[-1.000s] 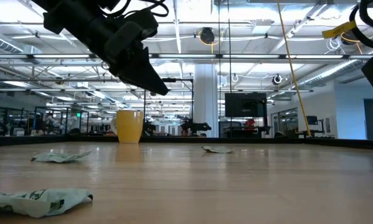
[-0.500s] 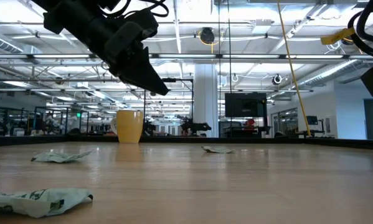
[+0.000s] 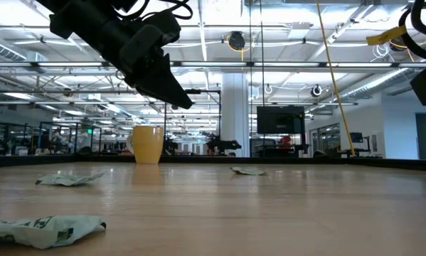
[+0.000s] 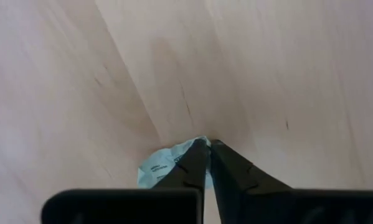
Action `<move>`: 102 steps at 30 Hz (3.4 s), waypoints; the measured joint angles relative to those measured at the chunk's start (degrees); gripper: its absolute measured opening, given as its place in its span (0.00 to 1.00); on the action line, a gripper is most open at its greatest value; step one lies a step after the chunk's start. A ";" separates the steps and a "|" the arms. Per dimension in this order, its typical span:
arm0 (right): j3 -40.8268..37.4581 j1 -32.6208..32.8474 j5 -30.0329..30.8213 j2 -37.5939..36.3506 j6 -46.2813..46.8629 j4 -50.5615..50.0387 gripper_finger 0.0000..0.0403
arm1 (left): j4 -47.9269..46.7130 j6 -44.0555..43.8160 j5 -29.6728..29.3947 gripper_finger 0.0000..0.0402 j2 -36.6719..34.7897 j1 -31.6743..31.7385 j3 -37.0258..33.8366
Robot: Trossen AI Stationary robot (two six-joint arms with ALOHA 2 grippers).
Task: Pick and place Stevia / Truvia into bins
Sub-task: Put the stevia packet into the transparent container
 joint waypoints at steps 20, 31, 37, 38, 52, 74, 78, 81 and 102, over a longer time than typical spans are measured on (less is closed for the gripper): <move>-0.24 -12.01 14.39 0.24 -38.01 46.53 0.01 | 0.04 0.02 0.00 0.12 0.00 0.00 0.02; -0.17 -26.12 27.24 0.20 -60.20 59.47 0.01 | 1.53 0.07 0.00 0.12 0.00 0.00 0.02; -0.15 -29.74 35.73 2.66 -63.71 65.76 0.00 | 7.98 0.03 0.00 0.12 0.00 0.00 0.04; -0.13 -30.08 35.75 3.40 -64.42 67.53 0.00 | 9.04 -0.25 -0.01 0.12 0.00 0.00 0.07; -0.09 -31.32 37.05 16.33 -77.36 88.12 0.00 | 10.11 -1.82 0.02 0.12 -0.07 2.28 0.09; -0.09 -33.51 35.89 17.33 -82.78 96.30 0.00 | 14.79 -8.13 0.48 0.58 -0.04 8.10 0.09; -0.09 -33.44 35.95 17.31 -82.88 98.10 0.00 | 14.78 -7.98 0.50 0.58 -0.04 8.70 0.09; -0.09 -33.46 35.95 17.35 -83.36 98.86 0.00 | 14.78 -7.03 0.50 0.58 -0.04 8.70 0.07; -0.07 -33.45 28.69 17.31 -80.11 99.87 0.00 | 14.70 -5.77 2.22 0.03 0.02 8.59 0.00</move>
